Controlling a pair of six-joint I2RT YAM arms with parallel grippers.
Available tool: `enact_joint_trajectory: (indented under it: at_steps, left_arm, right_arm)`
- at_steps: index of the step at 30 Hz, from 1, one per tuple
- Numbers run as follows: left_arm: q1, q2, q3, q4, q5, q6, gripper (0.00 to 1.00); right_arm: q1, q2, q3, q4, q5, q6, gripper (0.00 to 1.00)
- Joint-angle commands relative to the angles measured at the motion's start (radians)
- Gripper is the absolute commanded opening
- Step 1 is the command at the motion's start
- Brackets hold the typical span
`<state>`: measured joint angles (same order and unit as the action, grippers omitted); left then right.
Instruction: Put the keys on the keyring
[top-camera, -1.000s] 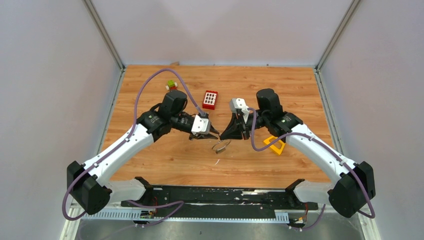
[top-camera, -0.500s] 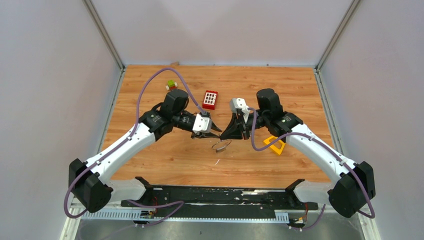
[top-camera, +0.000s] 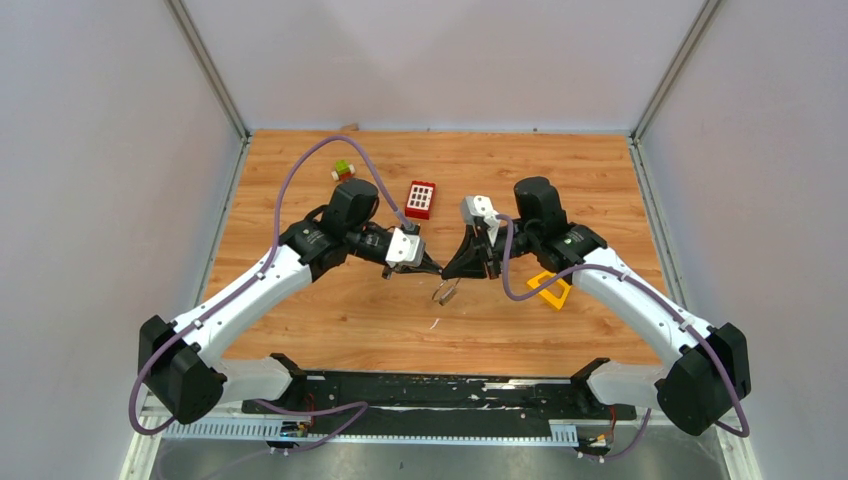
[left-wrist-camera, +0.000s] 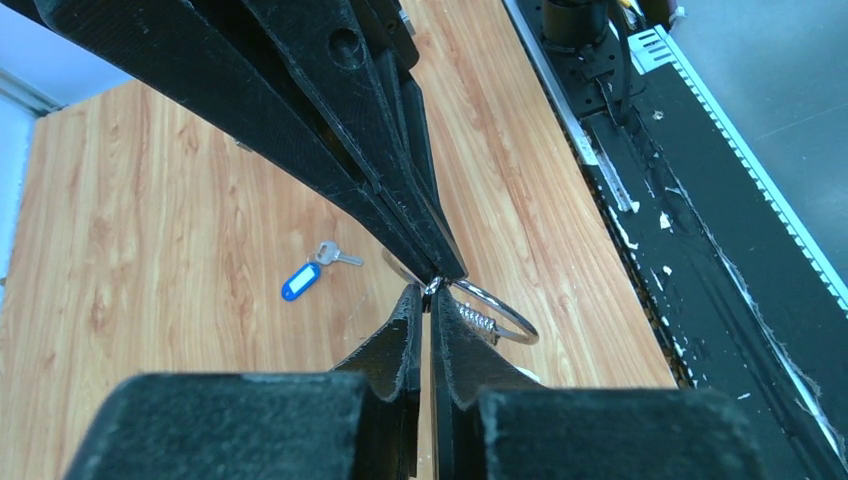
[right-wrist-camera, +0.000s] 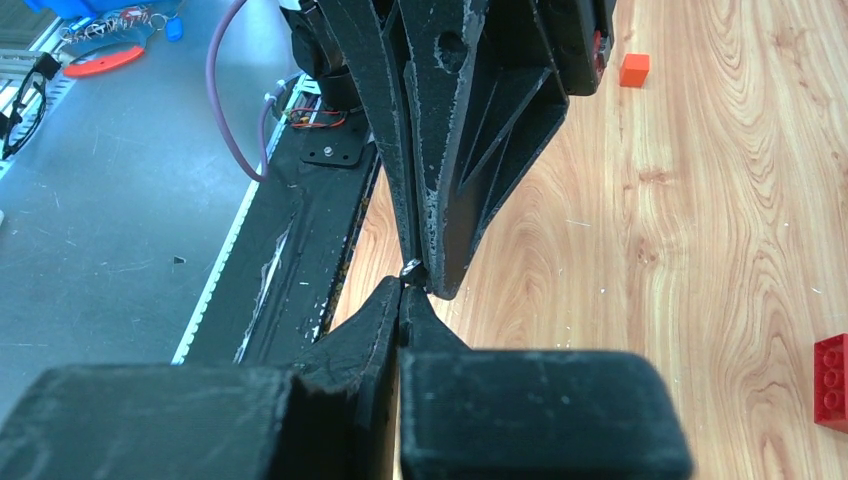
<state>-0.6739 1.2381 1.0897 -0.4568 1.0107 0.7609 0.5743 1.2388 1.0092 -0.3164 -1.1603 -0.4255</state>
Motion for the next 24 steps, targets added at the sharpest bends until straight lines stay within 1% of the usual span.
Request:
enact_joint_trajectory:
  at_steps: [1, 2, 5, 9, 12, 15, 20, 24]
  left_arm:
    - [-0.008, -0.023, 0.010, 0.012, 0.014, -0.020, 0.02]
    - [-0.007, -0.024, 0.010, 0.013, 0.011, -0.032, 0.00]
    - [-0.009, -0.027, 0.006, 0.022, -0.004, -0.093, 0.00]
    - [-0.010, -0.046, -0.021, 0.097, -0.066, -0.259, 0.00]
    - [-0.010, -0.075, -0.034, 0.140, -0.148, -0.391, 0.00]
    - [-0.010, -0.095, -0.042, 0.152, -0.202, -0.473, 0.00]
    - [-0.012, -0.110, -0.061, 0.188, -0.229, -0.569, 0.00]
    - [-0.014, -0.105, -0.080, 0.217, -0.246, -0.605, 0.00]
  right_arm:
    - [0.000, 0.002, 0.027, 0.025, 0.003, -0.021, 0.00]
    - [0.000, 0.002, 0.029, 0.025, 0.011, -0.018, 0.00]
    - [0.000, 0.001, 0.031, 0.030, 0.044, -0.010, 0.00]
    - [0.000, 0.001, 0.033, 0.034, 0.094, -0.002, 0.01]
    - [0.000, -0.006, 0.031, 0.036, 0.125, -0.001, 0.12]
    - [0.001, -0.020, 0.024, 0.048, 0.147, 0.005, 0.22]
    - [0.000, -0.036, 0.011, 0.078, 0.157, 0.027, 0.31]
    - [0.003, -0.046, 0.009, 0.094, 0.145, 0.046, 0.37]
